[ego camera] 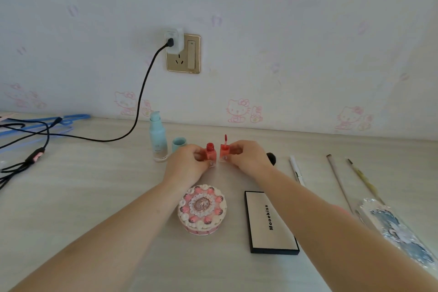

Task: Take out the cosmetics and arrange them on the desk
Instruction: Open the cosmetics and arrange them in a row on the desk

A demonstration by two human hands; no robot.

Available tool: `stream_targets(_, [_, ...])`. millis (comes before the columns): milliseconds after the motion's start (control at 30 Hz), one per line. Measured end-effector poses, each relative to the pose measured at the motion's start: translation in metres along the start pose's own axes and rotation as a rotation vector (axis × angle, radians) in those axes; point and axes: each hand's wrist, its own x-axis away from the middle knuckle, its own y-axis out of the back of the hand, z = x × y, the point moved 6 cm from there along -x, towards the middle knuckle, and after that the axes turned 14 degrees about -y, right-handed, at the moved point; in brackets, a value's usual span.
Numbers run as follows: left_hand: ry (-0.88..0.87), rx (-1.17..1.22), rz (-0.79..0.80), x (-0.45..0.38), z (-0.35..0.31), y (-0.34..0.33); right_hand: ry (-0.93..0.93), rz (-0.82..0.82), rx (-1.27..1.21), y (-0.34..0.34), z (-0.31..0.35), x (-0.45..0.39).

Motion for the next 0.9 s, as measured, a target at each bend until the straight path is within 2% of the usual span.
stream_targets(567, [0.016, -0.058, 0.014, -0.009, 0.006, -0.004, -0.009, -0.038, 0.184, -0.007, -0.001, -0.005])
stream_targets(767, [-0.002, -0.044, 0.086, 0.001, 0.003, -0.002, -0.067, 0.010, 0.014, 0.000, -0.002, 0.008])
stream_targets(900, [-0.012, -0.003, 0.064, 0.015, 0.002, 0.010, -0.011, -0.073, -0.067, 0.025, -0.004, 0.022])
